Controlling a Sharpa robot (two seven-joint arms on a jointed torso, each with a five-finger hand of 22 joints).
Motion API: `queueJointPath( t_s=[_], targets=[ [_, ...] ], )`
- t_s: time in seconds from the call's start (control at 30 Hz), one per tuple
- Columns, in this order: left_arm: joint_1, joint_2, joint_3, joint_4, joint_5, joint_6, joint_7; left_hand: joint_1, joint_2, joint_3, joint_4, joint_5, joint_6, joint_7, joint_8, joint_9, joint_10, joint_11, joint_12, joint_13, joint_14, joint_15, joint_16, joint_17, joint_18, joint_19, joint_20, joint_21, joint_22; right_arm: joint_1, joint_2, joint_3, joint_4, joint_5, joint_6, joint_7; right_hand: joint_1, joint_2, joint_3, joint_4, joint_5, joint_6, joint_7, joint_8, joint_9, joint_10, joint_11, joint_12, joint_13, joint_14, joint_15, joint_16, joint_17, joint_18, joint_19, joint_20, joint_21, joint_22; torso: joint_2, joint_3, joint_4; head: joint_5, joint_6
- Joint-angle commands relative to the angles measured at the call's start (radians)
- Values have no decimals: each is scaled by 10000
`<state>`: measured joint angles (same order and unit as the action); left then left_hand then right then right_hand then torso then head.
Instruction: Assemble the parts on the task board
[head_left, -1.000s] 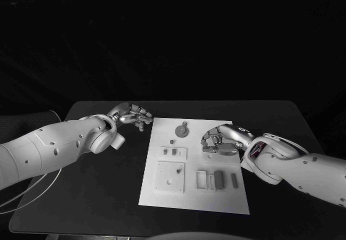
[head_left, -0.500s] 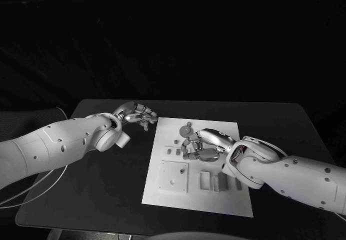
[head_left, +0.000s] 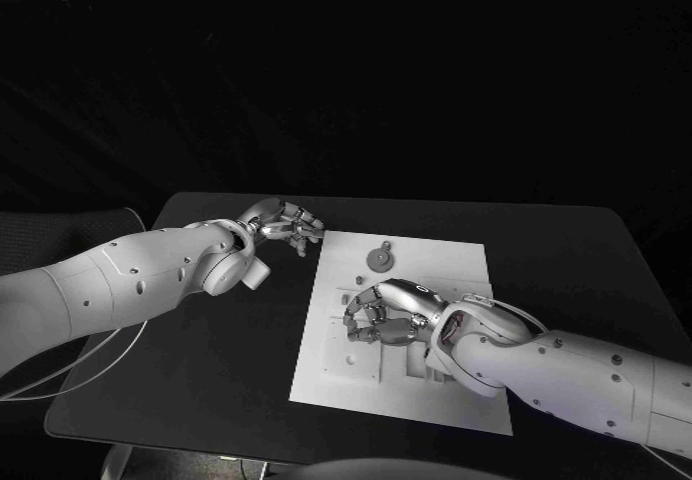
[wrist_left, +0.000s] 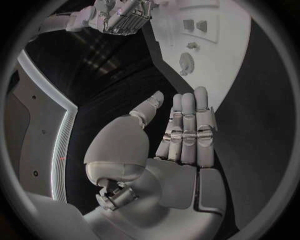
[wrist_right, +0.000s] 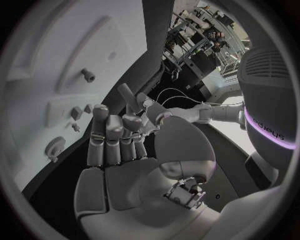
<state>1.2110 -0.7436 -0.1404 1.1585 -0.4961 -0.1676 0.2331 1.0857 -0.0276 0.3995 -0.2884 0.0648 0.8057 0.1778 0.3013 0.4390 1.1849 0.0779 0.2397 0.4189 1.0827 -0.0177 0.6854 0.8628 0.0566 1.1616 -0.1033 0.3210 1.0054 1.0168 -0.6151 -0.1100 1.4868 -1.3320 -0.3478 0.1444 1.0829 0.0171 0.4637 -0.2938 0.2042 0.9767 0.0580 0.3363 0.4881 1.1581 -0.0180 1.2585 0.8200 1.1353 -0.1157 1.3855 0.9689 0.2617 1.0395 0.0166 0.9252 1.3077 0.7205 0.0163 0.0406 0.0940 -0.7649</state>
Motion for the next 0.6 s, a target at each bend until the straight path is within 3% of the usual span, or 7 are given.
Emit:
queueJointPath(
  t_s=[0.03, 0.6],
  targets=[
    [10, 21, 7, 31, 8, 3, 105, 87, -3, -67, 16, -30, 53, 43, 48, -13, 39, 2, -45, 10, 26, 60, -71, 15, 119, 32, -61, -55, 14, -134, 123, -19, -113, -376, 153, 207, -17, 52, 19, 13, 43, 394, 307, 67, 108, -23, -48, -38, -4, -9, -53, 13, -9, 1, 12, -43, 45, 98, 6, 13, -5, 71, -61],
    [10, 43, 7, 29, 8, 32, 97, 88, -1, -69, 19, -30, 55, 44, 52, -17, 40, 3, -53, 17, 28, 61, -81, 28, 118, 34, -60, -61, 19, -519, 449, -139, -699, -716, 213, 242, -16, 43, 21, 11, 48, 375, 313, 56, 108, -34, -42, -44, 1, -17, -55, 10, -9, 1, 8, -45, 44, 99, 3, 15, -12, 143, -139]
  ],
)
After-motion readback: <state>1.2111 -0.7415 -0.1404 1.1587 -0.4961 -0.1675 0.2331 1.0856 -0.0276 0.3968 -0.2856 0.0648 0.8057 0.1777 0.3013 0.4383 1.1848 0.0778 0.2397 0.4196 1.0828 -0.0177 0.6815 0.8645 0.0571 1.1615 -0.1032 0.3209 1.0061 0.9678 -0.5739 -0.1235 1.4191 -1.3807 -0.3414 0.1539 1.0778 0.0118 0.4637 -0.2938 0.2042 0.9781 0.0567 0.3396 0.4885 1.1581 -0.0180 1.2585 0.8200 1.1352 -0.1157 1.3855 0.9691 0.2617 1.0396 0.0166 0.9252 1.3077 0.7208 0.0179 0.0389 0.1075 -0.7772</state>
